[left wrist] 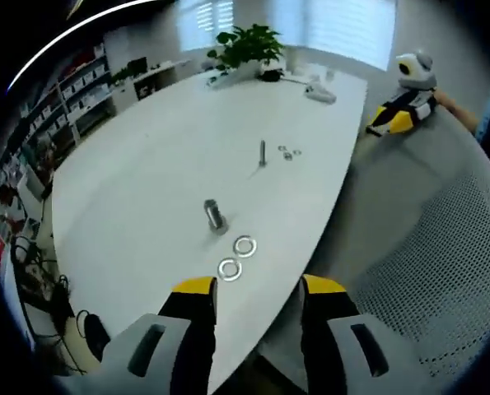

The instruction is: Place the washer onto the threaded stud by aligning its center hole with the stud, sliding it down to the base, and recovering from edge contact or off-axis alignment until the washer reaches the visible bottom stop.

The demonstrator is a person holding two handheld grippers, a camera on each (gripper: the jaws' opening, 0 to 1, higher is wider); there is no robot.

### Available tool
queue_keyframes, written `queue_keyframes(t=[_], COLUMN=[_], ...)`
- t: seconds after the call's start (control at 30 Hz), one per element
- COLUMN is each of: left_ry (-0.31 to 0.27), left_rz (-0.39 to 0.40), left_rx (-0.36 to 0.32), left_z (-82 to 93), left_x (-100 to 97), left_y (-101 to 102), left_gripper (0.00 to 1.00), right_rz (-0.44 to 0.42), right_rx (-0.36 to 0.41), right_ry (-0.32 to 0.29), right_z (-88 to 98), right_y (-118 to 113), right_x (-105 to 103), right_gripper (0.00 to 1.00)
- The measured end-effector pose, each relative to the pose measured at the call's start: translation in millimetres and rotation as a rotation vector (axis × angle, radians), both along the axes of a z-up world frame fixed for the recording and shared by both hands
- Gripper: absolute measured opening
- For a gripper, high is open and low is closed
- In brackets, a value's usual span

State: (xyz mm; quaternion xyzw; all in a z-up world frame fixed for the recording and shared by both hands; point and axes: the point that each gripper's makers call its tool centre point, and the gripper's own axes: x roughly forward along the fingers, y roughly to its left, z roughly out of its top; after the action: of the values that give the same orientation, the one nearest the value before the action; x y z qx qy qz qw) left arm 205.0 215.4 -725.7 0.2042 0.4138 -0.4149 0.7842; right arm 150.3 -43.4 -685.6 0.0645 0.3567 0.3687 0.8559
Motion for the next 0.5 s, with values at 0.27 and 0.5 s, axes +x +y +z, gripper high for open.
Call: queue_keyframes(t=[0.27, 0.5], left_ry=[0.072, 0.124], left_rz=[-0.153, -0.183], left_rx=[0.168, 0.202], left_z=[-49.3, -76.3], left_x=[15.2, 26.0], left_y=[4, 3], left_gripper=[0.36, 0.37], right_rz=[-0.015, -0.021], right_rx=[0.001, 0.005], right_ry=[0.016, 0.016], right_z=[-2.0, -2.0], right_y=[-2, -2], right_x=[0, 0], right_gripper=[0.27, 0.27])
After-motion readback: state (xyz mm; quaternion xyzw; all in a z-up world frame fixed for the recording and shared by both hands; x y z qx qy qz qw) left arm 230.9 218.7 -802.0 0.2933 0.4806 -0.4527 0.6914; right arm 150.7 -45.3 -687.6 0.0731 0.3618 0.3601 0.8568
